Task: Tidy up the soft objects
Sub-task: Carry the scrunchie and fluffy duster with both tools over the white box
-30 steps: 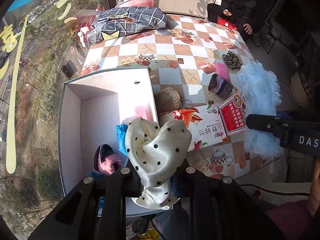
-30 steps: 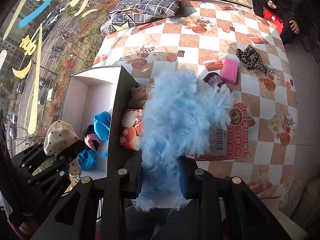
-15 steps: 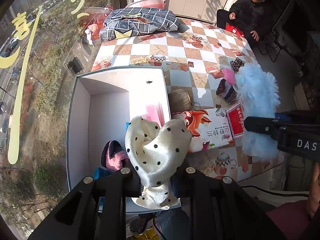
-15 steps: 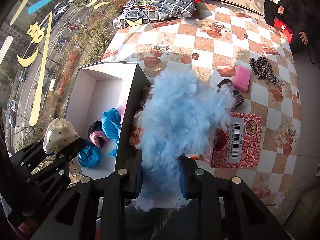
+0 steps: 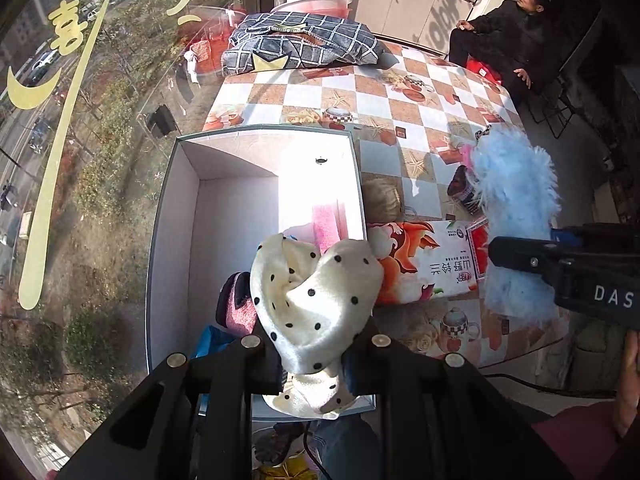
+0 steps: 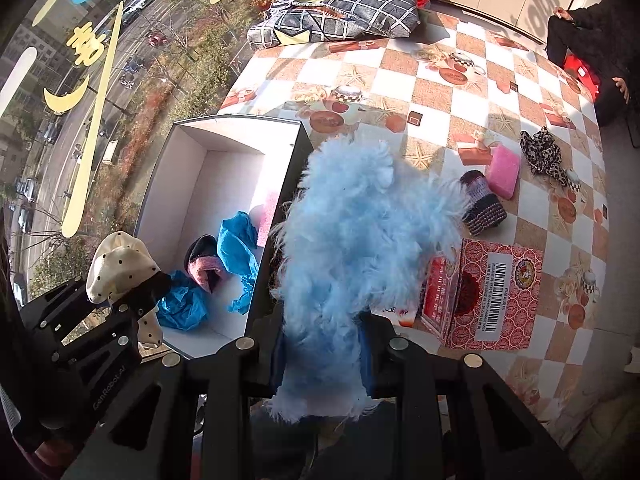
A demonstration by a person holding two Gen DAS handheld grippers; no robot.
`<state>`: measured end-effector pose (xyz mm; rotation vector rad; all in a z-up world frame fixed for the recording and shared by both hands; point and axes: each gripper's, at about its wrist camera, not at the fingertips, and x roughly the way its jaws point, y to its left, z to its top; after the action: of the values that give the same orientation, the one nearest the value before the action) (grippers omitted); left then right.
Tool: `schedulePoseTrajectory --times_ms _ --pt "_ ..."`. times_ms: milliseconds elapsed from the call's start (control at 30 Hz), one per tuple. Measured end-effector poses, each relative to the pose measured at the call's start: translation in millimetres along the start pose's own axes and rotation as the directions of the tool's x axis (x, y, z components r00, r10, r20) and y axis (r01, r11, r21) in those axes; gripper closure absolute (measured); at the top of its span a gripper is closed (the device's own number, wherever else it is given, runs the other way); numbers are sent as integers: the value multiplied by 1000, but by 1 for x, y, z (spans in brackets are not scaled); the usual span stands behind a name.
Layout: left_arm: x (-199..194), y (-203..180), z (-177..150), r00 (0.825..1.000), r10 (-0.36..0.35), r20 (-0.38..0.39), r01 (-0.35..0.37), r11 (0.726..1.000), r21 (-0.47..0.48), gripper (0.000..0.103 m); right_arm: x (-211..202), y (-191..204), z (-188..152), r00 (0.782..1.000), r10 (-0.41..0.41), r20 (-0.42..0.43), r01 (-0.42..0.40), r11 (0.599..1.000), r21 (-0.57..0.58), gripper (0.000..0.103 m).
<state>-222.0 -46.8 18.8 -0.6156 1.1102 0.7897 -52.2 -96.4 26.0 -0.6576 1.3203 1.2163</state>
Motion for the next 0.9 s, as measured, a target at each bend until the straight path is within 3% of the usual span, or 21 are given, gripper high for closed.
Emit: schedulePoseTrajectory --times_ms 900 --pt "5 36 -4 1000 17 -19 -19 996 -87 81 18 32 17 999 -1 -33 -2 996 -86 73"
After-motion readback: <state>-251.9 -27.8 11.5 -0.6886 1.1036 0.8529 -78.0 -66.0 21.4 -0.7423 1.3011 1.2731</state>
